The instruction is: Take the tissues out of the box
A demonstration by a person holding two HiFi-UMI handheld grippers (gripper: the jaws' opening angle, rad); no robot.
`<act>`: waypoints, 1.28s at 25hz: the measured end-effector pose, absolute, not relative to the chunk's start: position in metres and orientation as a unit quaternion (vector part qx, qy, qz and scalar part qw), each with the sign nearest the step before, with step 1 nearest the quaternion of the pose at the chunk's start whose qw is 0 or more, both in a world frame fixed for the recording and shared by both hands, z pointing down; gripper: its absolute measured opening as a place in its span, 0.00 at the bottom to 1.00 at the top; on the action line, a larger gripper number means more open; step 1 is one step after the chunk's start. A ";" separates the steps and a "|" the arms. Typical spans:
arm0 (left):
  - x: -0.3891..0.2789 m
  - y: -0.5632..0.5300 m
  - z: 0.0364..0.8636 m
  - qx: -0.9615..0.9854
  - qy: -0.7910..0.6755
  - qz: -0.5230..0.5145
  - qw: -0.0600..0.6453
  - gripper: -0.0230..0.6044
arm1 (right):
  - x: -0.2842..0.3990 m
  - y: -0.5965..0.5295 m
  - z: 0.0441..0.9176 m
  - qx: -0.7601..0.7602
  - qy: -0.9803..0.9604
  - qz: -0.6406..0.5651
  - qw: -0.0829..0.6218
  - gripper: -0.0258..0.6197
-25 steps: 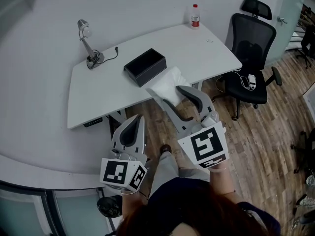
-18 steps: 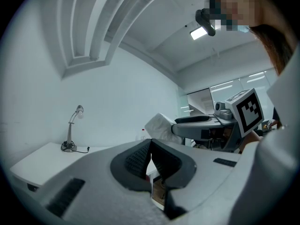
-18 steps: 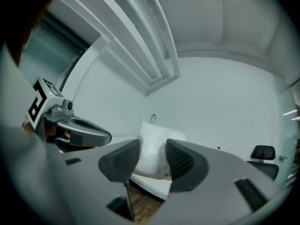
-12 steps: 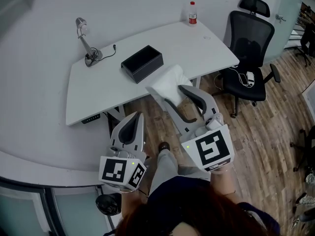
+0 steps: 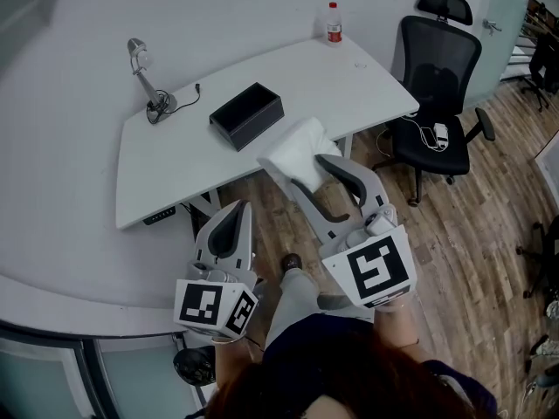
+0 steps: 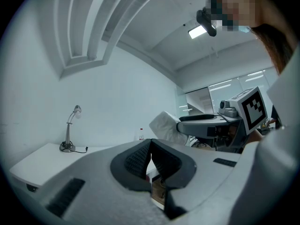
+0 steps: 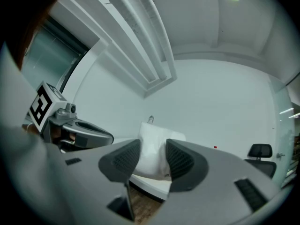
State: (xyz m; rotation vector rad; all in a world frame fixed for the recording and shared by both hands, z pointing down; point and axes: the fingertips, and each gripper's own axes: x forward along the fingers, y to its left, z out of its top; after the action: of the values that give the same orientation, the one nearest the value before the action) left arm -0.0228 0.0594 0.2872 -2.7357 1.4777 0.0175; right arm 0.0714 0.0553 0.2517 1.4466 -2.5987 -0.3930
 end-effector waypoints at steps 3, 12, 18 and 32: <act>-0.021 0.058 0.288 -0.881 0.472 0.003 0.017 0.07 | 0.073 0.056 0.252 0.483 -0.863 -0.129 0.069 0.33; -0.018 0.058 0.288 -0.884 0.467 -0.001 0.019 0.07 | 0.075 0.057 0.255 0.486 -0.862 -0.126 0.069 0.33; -0.020 0.055 0.288 -0.885 0.466 0.000 0.017 0.07 | 0.071 0.057 0.253 0.485 -0.862 -0.129 0.070 0.33; -0.028 0.047 0.293 -0.887 0.461 0.005 0.013 0.07 | 0.060 0.054 0.251 0.479 -0.866 -0.130 0.062 0.32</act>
State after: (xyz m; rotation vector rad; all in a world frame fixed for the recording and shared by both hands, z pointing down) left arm -0.0278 0.0471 0.2926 -2.7649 1.4379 0.0151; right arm 0.0600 0.0543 0.2512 1.4480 -2.6184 -0.3930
